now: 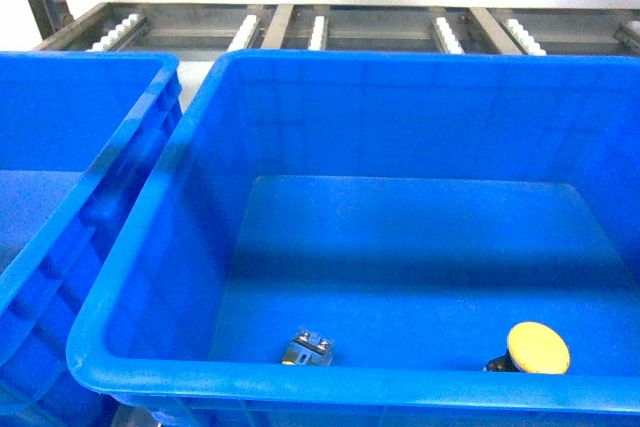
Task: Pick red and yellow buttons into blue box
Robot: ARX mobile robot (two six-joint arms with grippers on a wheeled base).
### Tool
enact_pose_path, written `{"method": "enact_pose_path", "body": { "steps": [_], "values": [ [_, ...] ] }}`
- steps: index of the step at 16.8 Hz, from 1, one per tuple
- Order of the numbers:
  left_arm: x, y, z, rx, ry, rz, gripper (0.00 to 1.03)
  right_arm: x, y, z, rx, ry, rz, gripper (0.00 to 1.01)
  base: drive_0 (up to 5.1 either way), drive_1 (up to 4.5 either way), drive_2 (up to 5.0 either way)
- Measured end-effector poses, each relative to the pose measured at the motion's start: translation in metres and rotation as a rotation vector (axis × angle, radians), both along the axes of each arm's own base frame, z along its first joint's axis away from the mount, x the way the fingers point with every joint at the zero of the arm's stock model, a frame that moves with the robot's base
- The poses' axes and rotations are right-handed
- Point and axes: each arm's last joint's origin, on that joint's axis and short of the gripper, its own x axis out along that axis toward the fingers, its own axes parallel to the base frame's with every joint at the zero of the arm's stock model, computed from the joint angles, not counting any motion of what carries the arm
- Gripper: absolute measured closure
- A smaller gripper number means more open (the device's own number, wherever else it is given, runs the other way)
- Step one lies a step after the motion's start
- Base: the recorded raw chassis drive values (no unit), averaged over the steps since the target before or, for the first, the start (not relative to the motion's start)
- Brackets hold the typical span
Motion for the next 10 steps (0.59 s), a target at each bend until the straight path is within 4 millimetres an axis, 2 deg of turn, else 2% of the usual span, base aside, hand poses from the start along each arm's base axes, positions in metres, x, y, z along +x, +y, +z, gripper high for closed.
{"method": "enact_pose_path", "body": {
  "steps": [3, 4, 5, 10],
  "values": [
    [-0.003, 0.000, -0.001, 0.000, 0.002, 0.000, 1.01, 0.000, 0.000, 0.000, 0.000, 0.000, 0.000, 0.99, 0.0, 0.00, 0.0],
    [-0.012, 0.000, -0.006, 0.000, 0.046, 0.000, 1.01, 0.000, 0.000, 0.000, 0.000, 0.000, 0.000, 0.99, 0.0, 0.00, 0.0],
    [-0.013, 0.000, -0.001, 0.000, -0.009, 0.000, 1.01, 0.000, 0.000, 0.000, 0.000, 0.000, 0.000, 0.99, 0.0, 0.00, 0.0],
    [-0.013, 0.000, -0.004, 0.000, 0.013, 0.000, 1.01, 0.000, 0.000, 0.000, 0.000, 0.000, 0.002, 0.99, 0.0, 0.00, 0.0]
  ]
}}
